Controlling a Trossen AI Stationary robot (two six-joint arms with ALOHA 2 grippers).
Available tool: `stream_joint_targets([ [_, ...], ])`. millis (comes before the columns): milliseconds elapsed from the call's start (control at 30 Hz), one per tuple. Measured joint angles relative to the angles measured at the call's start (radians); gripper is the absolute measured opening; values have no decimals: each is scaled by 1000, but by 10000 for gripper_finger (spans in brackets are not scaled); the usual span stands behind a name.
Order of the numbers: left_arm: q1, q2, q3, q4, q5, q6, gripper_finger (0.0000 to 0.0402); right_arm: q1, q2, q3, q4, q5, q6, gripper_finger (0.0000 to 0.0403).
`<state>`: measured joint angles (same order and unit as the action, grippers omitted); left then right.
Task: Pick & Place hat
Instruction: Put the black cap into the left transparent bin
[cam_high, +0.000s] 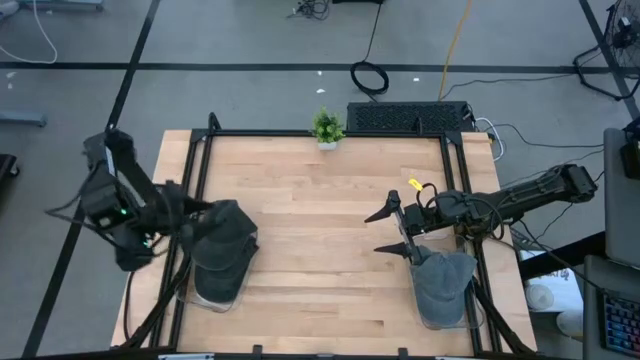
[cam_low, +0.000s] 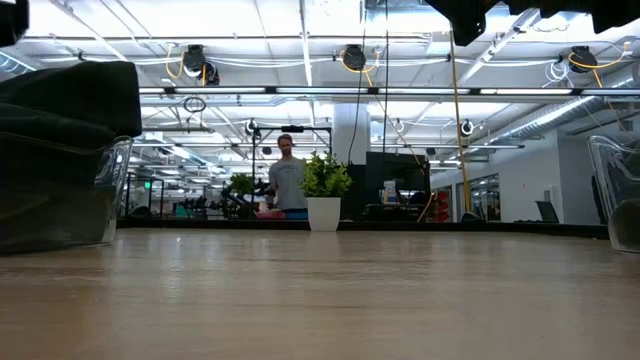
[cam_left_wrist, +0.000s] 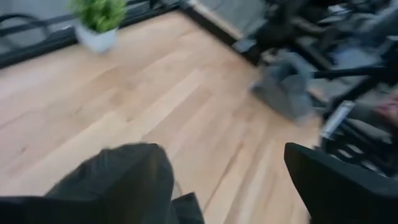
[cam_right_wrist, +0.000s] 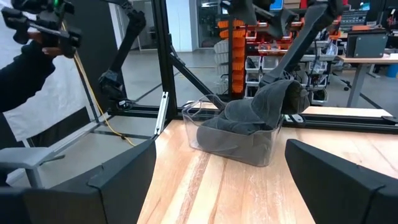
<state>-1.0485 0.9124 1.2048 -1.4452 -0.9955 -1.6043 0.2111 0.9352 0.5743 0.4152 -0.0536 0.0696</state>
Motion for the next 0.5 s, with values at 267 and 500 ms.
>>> stream_joint_targets([
  [267, 190, 186, -28, -1, 341, -128, 319, 0, 0, 0, -1, 0, 1, 345],
  [500, 271, 355, -52, -34, 544, -137, 284, 0, 0, 0, 0, -2, 4, 345],
])
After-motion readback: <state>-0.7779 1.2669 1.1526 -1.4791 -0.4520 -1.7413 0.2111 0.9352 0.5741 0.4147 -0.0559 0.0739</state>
